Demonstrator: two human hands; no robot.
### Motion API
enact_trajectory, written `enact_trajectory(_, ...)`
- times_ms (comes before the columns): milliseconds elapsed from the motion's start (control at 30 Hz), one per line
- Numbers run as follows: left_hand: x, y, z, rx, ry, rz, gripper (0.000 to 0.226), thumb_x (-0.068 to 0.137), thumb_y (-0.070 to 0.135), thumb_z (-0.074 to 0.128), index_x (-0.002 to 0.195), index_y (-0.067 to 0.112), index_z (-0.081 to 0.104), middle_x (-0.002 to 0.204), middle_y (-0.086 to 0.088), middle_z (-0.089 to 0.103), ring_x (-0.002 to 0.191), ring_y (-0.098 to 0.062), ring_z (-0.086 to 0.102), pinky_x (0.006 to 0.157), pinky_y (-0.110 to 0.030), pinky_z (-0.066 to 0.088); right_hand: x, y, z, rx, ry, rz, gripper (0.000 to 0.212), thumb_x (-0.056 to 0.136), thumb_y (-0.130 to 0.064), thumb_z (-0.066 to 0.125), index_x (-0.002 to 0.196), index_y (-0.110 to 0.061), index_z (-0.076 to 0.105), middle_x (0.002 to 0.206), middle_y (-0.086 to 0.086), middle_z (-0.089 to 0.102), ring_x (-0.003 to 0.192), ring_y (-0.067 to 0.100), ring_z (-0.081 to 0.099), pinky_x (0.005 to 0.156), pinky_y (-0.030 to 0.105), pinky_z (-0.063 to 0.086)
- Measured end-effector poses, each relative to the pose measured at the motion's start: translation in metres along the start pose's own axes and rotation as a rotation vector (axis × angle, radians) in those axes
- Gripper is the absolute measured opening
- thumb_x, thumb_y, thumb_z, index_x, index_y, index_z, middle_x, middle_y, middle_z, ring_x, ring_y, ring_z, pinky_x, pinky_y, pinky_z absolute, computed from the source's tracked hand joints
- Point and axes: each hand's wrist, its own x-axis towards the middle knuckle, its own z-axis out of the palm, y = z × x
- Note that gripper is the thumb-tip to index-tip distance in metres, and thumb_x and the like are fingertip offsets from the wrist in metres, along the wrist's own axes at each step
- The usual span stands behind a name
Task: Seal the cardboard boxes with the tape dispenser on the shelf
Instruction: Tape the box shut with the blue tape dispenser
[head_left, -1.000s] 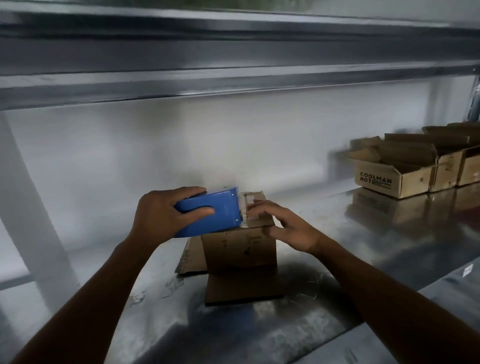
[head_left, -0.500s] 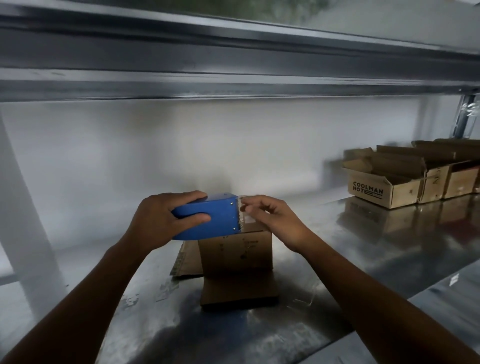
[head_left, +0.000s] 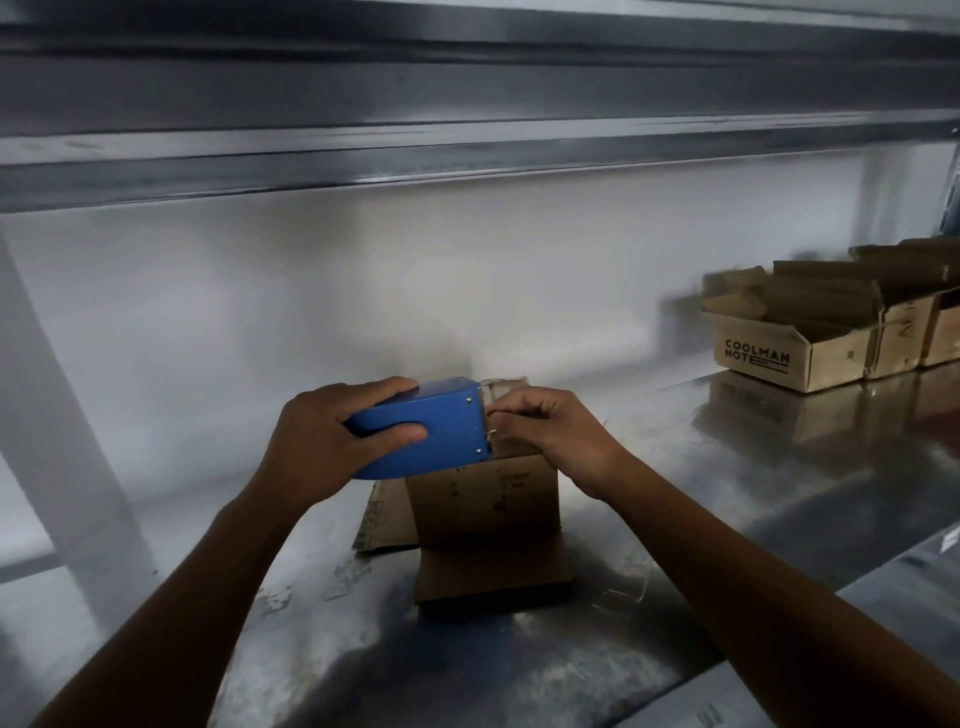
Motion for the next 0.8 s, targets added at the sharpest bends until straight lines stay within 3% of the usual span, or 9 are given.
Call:
enact_trajectory(100,-0.001,0.002,0.000,0.003,-0.008,-0.005,0.045,0.075,0.063,0.073,0.117,0.051,0.063,0.104,0.036,0.062,0.101,0.005,0.060,0.077,-0.005,0.046,-0.002,-0.002,0.003,-0.019,0.017,-0.024,0.023,0.092,-0.006,0.071,0.082,-0.026,0.079,0.089,-0.002,0.077,0.083,0.010,0.072,0.072,0.021,0.058)
enact_trajectory(233,-0.002,0.005,0.001,0.032,-0.018,-0.003,0.049,0.074,0.072,0.065,0.118,0.053,0.062,0.101,0.039,0.060,0.099,0.004,0.060,0.075,-0.008,0.045,-0.004,-0.004,0.003,-0.005,0.022,-0.011,0.030,0.093,-0.007,0.068,0.075,-0.029,0.078,0.085,-0.004,0.076,0.081,0.008,0.071,0.072,0.021,0.056)
enact_trajectory(400,-0.005,0.006,0.002,0.004,-0.007,-0.022,0.049,0.071,0.075,0.062,0.117,0.057,0.061,0.102,0.029,0.066,0.099,0.001,0.061,0.077,-0.015,0.049,-0.006,-0.008,0.005,-0.033,-0.013,0.016,0.030,0.098,-0.014,0.062,0.079,-0.032,0.078,0.089,-0.003,0.075,0.086,0.011,0.070,0.076,0.024,0.055)
enact_trajectory(467,-0.006,0.006,0.003,-0.003,0.012,-0.039,0.047,0.070,0.075,0.064,0.115,0.061,0.065,0.098,0.035,0.066,0.097,0.002,0.063,0.076,-0.013,0.050,-0.008,-0.008,0.007,-0.051,-0.014,0.006,0.030,0.098,-0.016,0.063,0.077,-0.032,0.077,0.087,-0.003,0.073,0.085,0.011,0.068,0.075,0.025,0.053)
enact_trajectory(567,-0.007,0.012,0.002,0.016,0.046,-0.015,0.054,0.072,0.079,0.060,0.123,0.062,0.053,0.096,0.050,0.060,0.097,0.009,0.062,0.076,-0.006,0.047,-0.010,-0.009,0.008,-0.076,0.005,-0.032,0.027,0.098,-0.015,0.064,0.077,-0.028,0.075,0.084,0.000,0.071,0.082,0.010,0.064,0.072,0.022,0.051)
enact_trajectory(633,-0.007,0.015,0.002,0.028,0.061,-0.020,0.056,0.073,0.080,0.059,0.125,0.059,0.054,0.092,0.046,0.061,0.094,0.009,0.062,0.074,-0.006,0.046,-0.011,-0.011,0.008,-0.109,0.039,-0.078,0.022,0.098,-0.015,0.065,0.079,-0.022,0.074,0.081,-0.004,0.070,0.079,0.004,0.062,0.071,0.018,0.049)
enact_trajectory(700,-0.008,0.017,0.002,0.064,0.078,-0.019,0.058,0.074,0.078,0.059,0.124,0.050,0.064,0.094,0.037,0.063,0.085,0.004,0.063,0.074,-0.009,0.044,-0.012,-0.015,0.005,-0.170,0.069,-0.105,0.016,0.097,-0.015,0.065,0.084,-0.014,0.074,0.086,-0.005,0.072,0.084,0.004,0.064,0.078,0.022,0.051)
enact_trajectory(800,-0.011,0.023,0.003,0.060,0.086,-0.008,0.060,0.075,0.076,0.060,0.123,0.042,0.070,0.099,0.028,0.065,0.086,-0.001,0.062,0.074,-0.010,0.044,-0.016,-0.020,0.000,-0.295,0.108,-0.131,0.013,0.097,-0.017,0.066,0.090,-0.010,0.073,0.100,-0.001,0.070,0.110,0.019,0.060,0.089,0.038,0.049)
